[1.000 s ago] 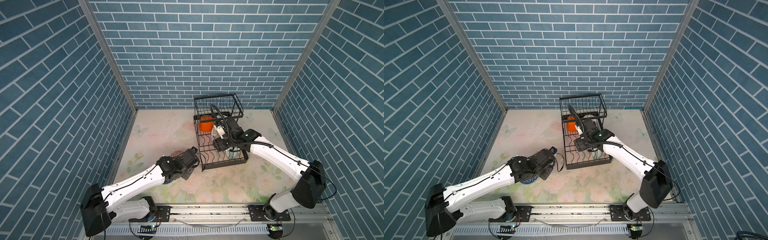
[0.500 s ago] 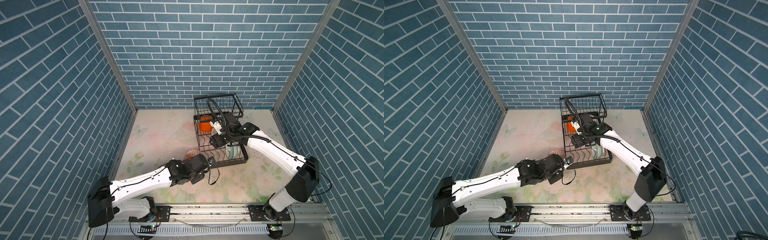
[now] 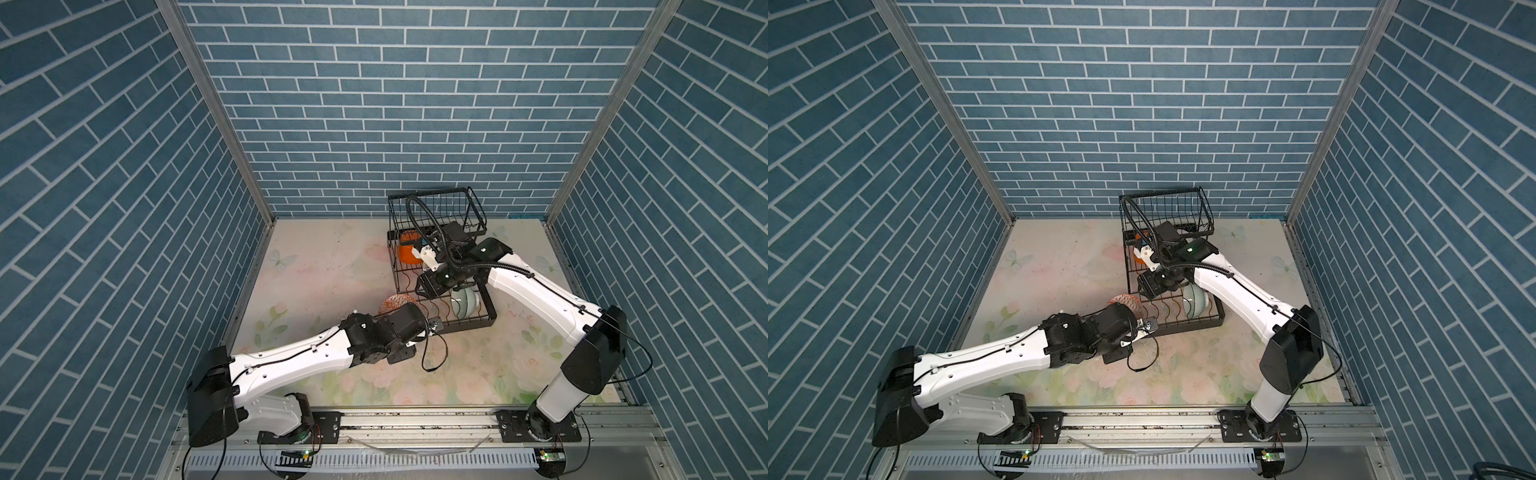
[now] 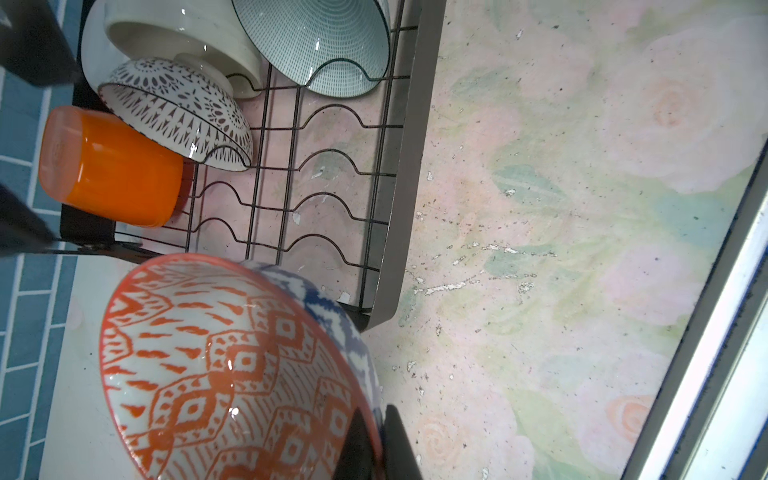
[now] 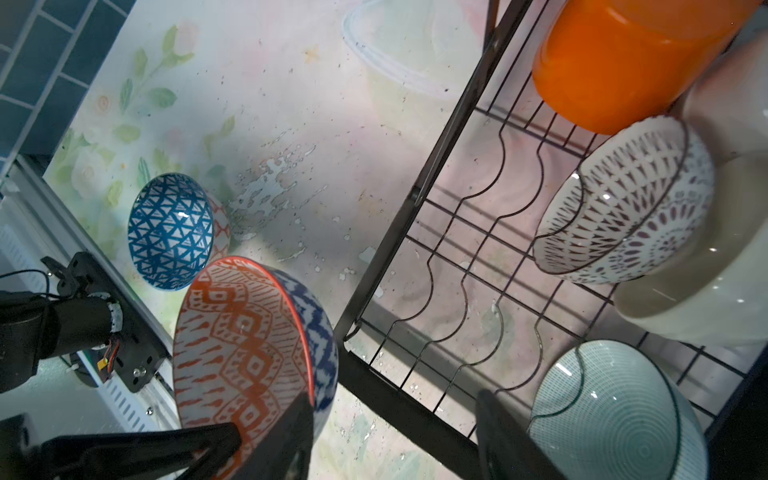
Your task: Load the bowls into the dish rack
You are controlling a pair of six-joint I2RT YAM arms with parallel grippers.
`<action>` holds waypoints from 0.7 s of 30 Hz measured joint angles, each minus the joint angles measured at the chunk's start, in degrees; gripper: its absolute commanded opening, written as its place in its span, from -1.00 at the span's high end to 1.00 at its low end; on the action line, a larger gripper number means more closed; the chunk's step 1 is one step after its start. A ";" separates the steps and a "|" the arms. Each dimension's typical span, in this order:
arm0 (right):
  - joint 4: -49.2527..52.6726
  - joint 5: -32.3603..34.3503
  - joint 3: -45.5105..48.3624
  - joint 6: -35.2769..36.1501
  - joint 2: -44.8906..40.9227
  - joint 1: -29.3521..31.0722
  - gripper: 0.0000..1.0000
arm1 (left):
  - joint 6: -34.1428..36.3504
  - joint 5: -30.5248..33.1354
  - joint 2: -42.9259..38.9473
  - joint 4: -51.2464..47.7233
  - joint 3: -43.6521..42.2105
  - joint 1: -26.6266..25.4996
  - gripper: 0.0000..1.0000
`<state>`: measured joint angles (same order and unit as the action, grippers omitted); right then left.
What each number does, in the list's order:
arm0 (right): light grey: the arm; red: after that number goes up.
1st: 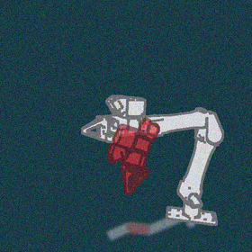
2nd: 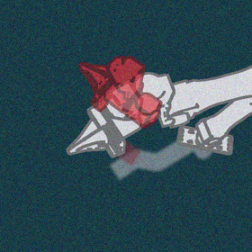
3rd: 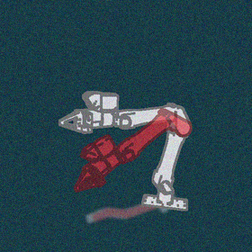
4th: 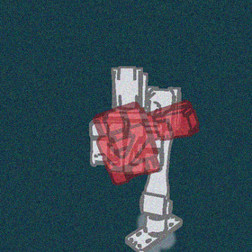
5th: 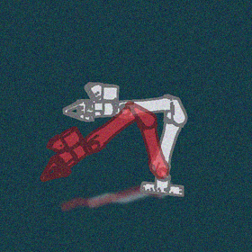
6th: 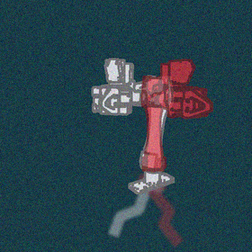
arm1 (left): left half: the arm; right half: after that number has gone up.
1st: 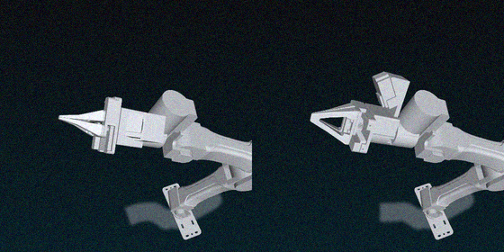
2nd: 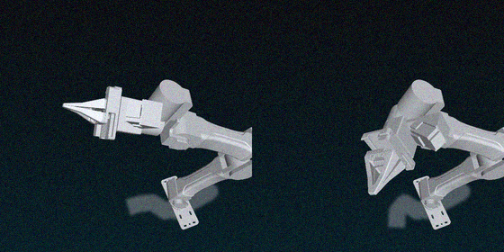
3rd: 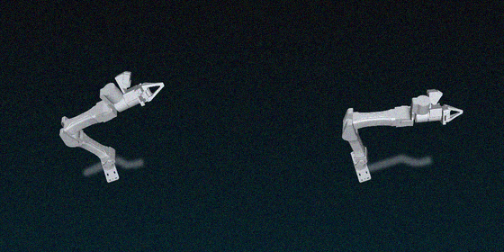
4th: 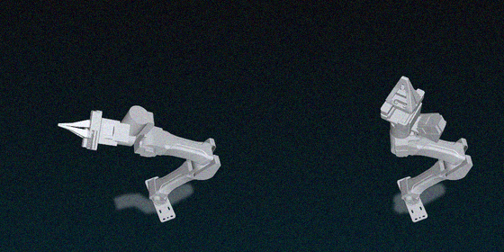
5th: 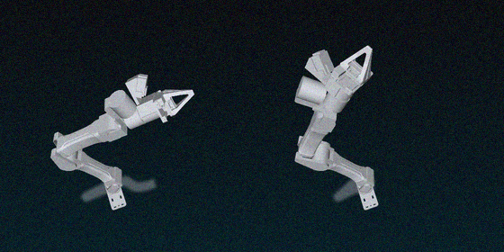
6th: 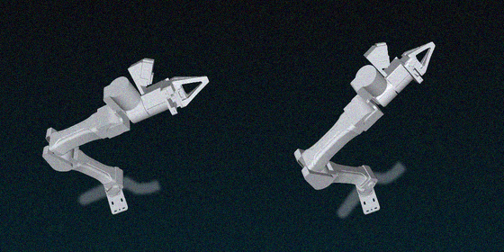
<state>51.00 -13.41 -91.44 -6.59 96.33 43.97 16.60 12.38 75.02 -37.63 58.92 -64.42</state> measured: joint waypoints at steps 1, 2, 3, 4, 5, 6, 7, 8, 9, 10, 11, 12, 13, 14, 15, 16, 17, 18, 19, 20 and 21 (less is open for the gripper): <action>0.35 -0.28 0.00 0.24 0.24 0.22 -0.25 | 0.46 -0.09 0.11 -0.26 0.31 0.00 1.00; 0.81 -0.61 0.00 0.63 0.55 0.50 -0.25 | 0.87 -0.24 0.26 -0.46 0.61 0.00 1.00; 1.07 -0.87 0.00 0.83 0.79 0.76 -0.25 | 1.27 -0.39 0.55 -0.81 1.01 0.00 1.00; 1.16 -1.05 0.00 1.01 0.96 0.92 -0.25 | 1.55 -0.50 0.81 -1.14 1.31 0.00 1.00; 1.29 -1.27 0.00 1.09 1.16 1.07 -0.25 | 1.99 -0.70 1.16 -1.46 1.64 0.00 1.00; 1.36 -1.49 0.00 1.11 1.31 1.20 -0.25 | 2.32 -0.85 1.53 -1.84 2.01 0.00 1.00; 1.38 -1.64 0.00 1.14 1.40 1.29 -0.24 | 2.54 -0.98 1.84 -2.01 2.23 0.00 1.00; 1.40 -1.84 0.00 1.14 1.44 1.42 -0.23 | 2.80 -1.11 2.16 -2.14 2.38 0.00 1.00; 1.44 -1.90 0.00 1.16 1.49 1.53 -0.23 | 3.08 -1.22 2.56 -2.43 2.67 0.00 1.00; 1.49 -1.90 0.00 1.18 1.51 1.55 -0.22 | 3.23 -1.33 2.80 -2.58 2.80 0.00 1.00; 1.53 -1.92 0.00 1.27 1.55 1.57 -0.19 | 3.43 -1.44 3.08 -2.69 2.91 0.00 1.00; 1.55 -1.90 0.00 1.49 1.60 1.57 -0.15 | 3.61 -1.55 3.32 -2.80 2.95 0.00 1.00; 1.57 -1.90 0.00 1.62 1.70 1.57 -0.12 | 3.67 -1.62 3.45 -2.84 2.97 0.00 1.00; 1.62 -1.86 -0.02 1.88 1.86 1.60 -0.09 | 3.78 -1.73 3.54 -2.95 2.97 0.00 1.00; 1.73 -1.81 -0.07 1.99 2.10 1.64 -0.04 | 3.82 -1.79 3.58 -3.10 2.99 0.00 1.00; 1.81 -1.75 -0.09 2.14 2.38 1.68 0.01 | 3.89 -1.84 3.58 -3.28 3.10 0.00 1.00; 2.03 -1.57 -0.24 2.29 2.82 1.68 0.05 | 3.98 -1.95 3.58 -3.43 3.19 0.00 1.00; 2.27 -1.38 -0.44 2.36 3.26 1.68 0.07 | 4.04 -2.01 3.58 -3.61 3.32 0.00 1.00; 2.49 -1.22 -0.66 2.51 3.67 1.68 0.09 | 4.22 -2.05 3.61 -3.74 3.48 0.00 1.00; 2.58 -1.01 -0.87 2.54 4.13 1.70 0.10 | 4.33 -2.10 3.61 -3.82 3.63 0.00 1.00; 2.62 -0.85 -0.90 2.58 4.46 1.75 0.11 | 4.46 -2.14 3.63 -3.87 3.76 0.00 1.00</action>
<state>53.63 -14.26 -92.33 -4.01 100.79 45.71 21.06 10.24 78.65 -41.50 62.67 -64.42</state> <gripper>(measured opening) 0.455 0.087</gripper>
